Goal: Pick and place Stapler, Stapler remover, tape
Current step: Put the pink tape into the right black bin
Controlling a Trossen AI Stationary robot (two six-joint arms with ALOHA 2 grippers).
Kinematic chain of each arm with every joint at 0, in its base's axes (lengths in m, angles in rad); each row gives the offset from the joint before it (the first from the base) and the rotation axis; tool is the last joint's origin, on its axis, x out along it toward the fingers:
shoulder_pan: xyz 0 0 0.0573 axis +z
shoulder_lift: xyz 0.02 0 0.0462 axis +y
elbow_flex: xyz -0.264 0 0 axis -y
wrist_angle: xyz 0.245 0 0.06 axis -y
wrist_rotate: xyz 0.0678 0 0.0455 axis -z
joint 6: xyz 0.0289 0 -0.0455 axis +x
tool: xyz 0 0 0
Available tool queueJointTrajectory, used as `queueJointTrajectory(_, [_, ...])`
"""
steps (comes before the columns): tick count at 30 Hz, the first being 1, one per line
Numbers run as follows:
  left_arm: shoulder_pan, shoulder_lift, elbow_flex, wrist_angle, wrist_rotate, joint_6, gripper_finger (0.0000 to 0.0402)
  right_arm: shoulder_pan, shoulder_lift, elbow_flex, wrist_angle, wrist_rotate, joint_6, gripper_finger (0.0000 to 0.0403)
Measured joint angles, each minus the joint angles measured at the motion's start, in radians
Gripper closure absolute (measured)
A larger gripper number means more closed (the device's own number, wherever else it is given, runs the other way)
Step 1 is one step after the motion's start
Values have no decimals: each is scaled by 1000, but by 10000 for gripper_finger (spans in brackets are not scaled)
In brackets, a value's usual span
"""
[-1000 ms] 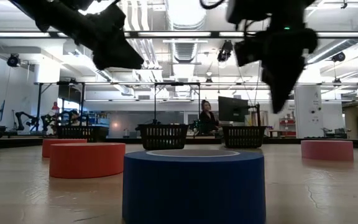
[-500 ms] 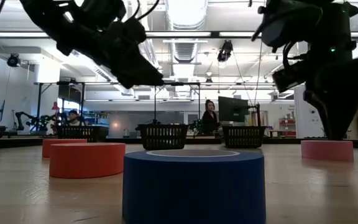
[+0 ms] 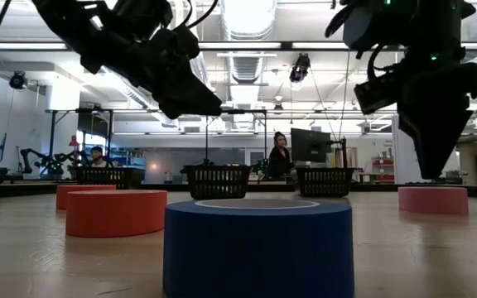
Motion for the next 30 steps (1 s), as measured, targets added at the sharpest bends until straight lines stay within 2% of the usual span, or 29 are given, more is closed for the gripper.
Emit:
queueJointTrajectory(7, [0, 0, -3, -1, 0, -4, 246, 0, 55, -25, 11, 2, 24, 222])
queueJointTrajectory(11, [0, 0, -5, 0, 0, -15, 246, 0, 111, -25, 87, 2, 21, 221])
queueJointTrajectory(16, [0, 0, -5, 3, 0, -19, 246, 0, 165, -16, 117, 1, -74, 229])
queueJointTrajectory(22, [0, 0, -6, 2, 0, -19, 246, 0, 138, -13, 124, 0, -235, 269])
queueJointTrajectory(30, [0, 0, -7, -1, 0, -19, 245, -19, 67, -11, 146, 2, -299, 344])
